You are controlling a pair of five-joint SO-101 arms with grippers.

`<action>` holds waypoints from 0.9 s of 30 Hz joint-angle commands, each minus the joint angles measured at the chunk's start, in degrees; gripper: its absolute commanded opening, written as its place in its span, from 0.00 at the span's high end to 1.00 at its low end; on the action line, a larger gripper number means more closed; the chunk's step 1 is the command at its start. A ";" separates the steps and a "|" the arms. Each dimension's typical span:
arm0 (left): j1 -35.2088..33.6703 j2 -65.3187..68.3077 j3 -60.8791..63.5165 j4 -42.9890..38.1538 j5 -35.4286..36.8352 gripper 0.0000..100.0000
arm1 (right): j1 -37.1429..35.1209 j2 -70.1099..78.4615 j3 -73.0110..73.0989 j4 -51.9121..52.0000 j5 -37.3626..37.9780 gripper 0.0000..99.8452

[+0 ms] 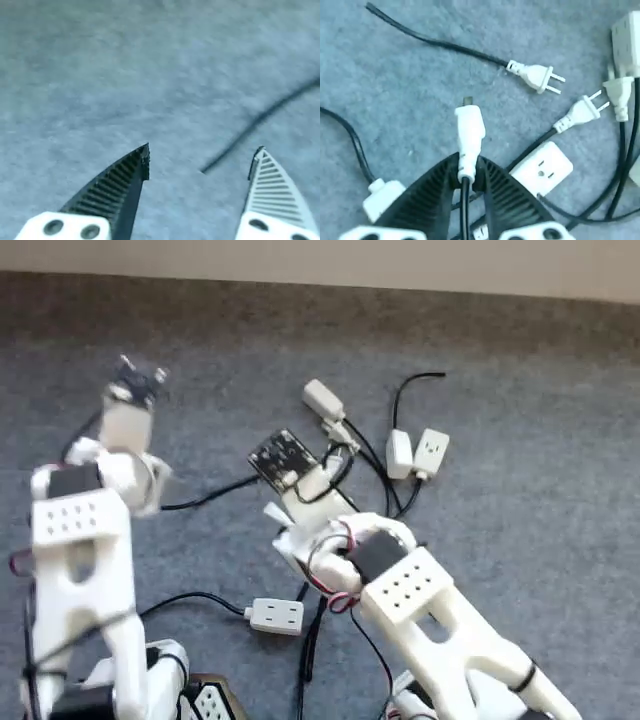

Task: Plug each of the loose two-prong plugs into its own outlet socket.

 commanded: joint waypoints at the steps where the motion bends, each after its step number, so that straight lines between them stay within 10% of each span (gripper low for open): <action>1: 4.62 -13.32 8.13 -1.32 3.69 0.62 | -2.15 -6.73 1.71 2.24 -1.85 0.99; 15: 19.21 -42.95 18.15 13.63 9.85 0.62 | -5.85 -9.98 6.11 3.38 -3.69 0.99; 27: 19.30 -46.37 24.75 10.64 9.76 0.62 | -7.87 -10.51 3.91 6.37 -5.27 0.99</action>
